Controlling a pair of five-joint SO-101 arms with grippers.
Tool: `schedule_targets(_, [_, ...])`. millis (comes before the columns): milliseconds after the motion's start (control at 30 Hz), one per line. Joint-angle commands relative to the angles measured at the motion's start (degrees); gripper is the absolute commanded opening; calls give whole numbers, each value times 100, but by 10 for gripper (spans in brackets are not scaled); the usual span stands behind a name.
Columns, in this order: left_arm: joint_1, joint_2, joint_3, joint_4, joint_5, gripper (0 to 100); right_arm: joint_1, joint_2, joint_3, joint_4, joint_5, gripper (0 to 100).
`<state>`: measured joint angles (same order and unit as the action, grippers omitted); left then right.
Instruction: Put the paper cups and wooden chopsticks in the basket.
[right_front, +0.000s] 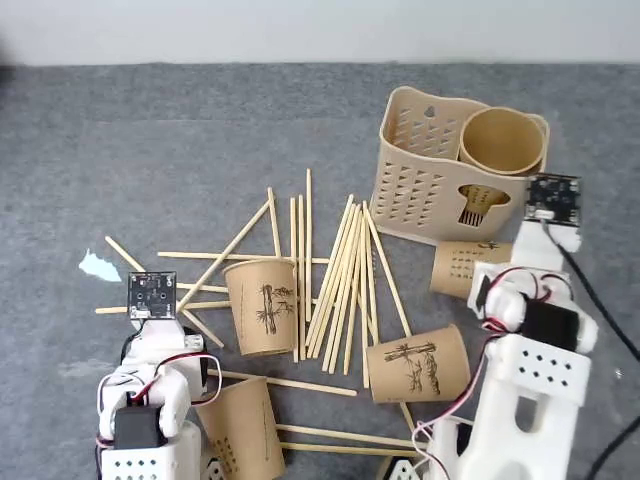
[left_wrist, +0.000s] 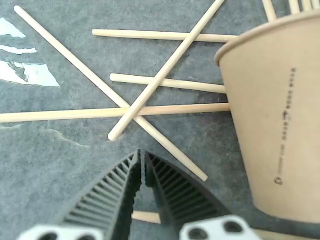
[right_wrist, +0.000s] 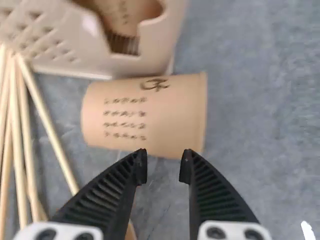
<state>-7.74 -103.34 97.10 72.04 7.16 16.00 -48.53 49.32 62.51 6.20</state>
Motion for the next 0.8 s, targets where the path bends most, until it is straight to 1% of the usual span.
schedule_targets(0, [-9,-88,-66,35,-53,13,145,-22,-79,-189,-9,158])
schedule_targets(100, [-9,-88,-66,35,-53,13,154,-22,-70,-295,-9,191])
schedule_targets(333, [-9,-88,-66,35,-53,13,382,66,0,-796,-9,191])
schedule_targets(567, [-9,-88,-66,35,-53,13,382,1385,35,-1437,-44,191])
schedule_targets(667, [-9,-88,-66,35,-53,13,338,1930,35,-1534,-53,188])
schedule_targets(767, [-9,-88,-66,35,-53,13,163,2193,35,-1516,-62,127])
